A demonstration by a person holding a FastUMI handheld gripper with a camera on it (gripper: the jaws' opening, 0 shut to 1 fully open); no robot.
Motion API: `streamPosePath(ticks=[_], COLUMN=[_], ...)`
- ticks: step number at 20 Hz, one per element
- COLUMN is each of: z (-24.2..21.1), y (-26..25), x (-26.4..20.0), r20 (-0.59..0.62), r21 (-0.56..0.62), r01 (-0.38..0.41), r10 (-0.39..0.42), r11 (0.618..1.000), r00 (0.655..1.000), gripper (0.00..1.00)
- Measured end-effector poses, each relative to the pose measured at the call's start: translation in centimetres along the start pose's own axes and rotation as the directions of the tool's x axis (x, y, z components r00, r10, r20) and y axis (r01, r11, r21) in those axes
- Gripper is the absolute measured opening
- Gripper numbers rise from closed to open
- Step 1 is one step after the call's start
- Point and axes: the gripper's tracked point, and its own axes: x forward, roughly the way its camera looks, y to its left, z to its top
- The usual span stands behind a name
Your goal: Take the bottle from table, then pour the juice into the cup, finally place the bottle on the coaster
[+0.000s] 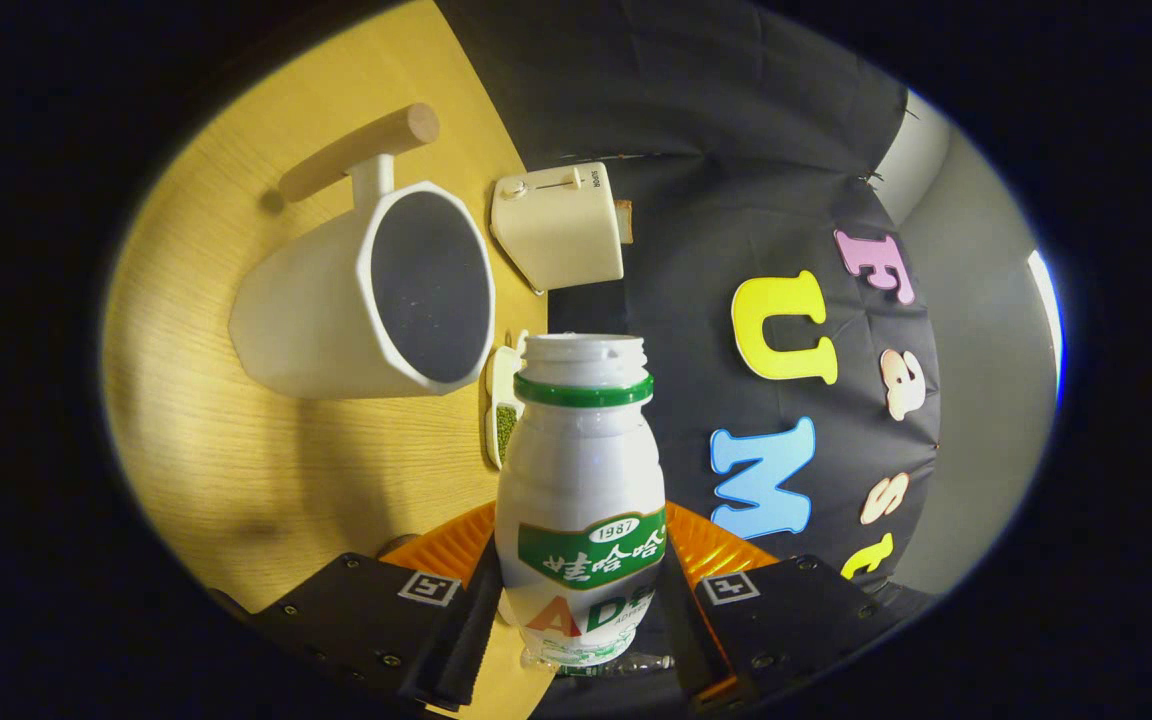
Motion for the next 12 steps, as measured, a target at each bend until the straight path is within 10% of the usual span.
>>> streamPosePath(ticks=[12], z=[0.61], y=[-1.05], x=[-0.25], r20=[0.001], r21=[-0.164], r01=[0.015], r10=[-0.015], r11=[0.986], r00=[1.0], gripper=[0.73])
